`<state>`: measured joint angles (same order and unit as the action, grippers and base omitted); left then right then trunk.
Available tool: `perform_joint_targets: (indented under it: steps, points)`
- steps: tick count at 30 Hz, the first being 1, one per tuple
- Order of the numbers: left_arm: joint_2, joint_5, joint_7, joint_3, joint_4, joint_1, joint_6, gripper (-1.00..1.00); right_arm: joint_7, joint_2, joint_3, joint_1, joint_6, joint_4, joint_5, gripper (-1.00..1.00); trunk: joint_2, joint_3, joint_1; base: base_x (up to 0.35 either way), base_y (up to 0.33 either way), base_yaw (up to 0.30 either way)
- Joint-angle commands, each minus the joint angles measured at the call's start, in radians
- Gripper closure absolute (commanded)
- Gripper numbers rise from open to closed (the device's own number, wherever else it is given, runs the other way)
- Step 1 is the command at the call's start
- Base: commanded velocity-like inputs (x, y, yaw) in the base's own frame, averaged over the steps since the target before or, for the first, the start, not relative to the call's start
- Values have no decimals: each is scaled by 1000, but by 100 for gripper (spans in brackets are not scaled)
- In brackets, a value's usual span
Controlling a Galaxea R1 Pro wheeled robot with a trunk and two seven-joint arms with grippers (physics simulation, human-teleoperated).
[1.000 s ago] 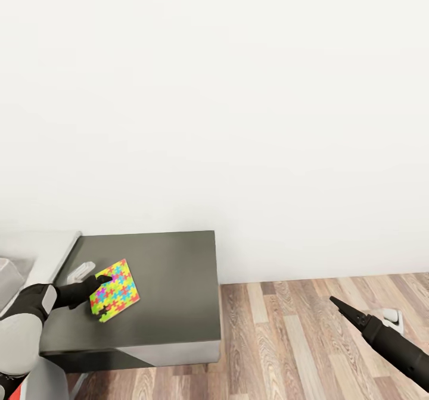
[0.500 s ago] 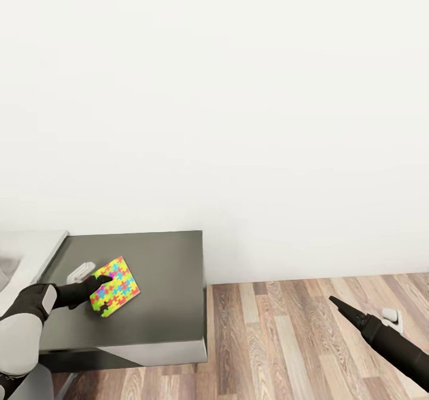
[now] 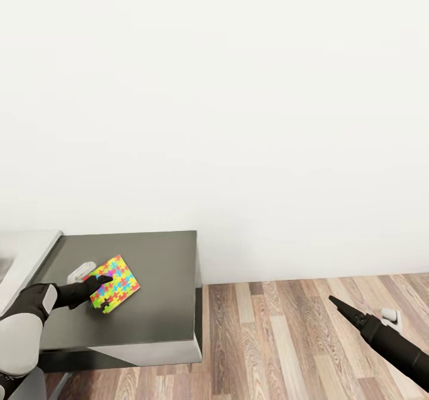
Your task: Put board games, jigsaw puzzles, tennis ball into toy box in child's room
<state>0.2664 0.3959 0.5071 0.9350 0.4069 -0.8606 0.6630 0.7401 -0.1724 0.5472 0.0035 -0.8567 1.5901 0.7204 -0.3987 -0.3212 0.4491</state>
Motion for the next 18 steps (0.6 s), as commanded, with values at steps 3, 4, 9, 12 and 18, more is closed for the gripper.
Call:
perform_joint_targets:
  steps: [3,4,9,12,18]
  points:
    - [-1,10,8,7,-22,-1,6,-100,1,0,1,0,-5,1,2,-100,-1,-2,1,86,84,0]
    - [-1,10,8,7,-22,0,6,-100,1,0,0,0,-5,1,2,-100,-1,-2,1,56,52,0]
    - [-2,10,8,7,-22,0,6,-100,1,0,0,0,-5,1,2,-100,-1,-2,1,28,27,0]
    - [-2,10,8,7,-22,0,6,-100,1,-1,0,0,-5,1,2,-100,-1,-2,1,9,8,0]
    - [-2,10,8,7,-22,0,5,-100,1,-1,0,0,-5,1,2,-100,-1,-2,1,45,21,0]
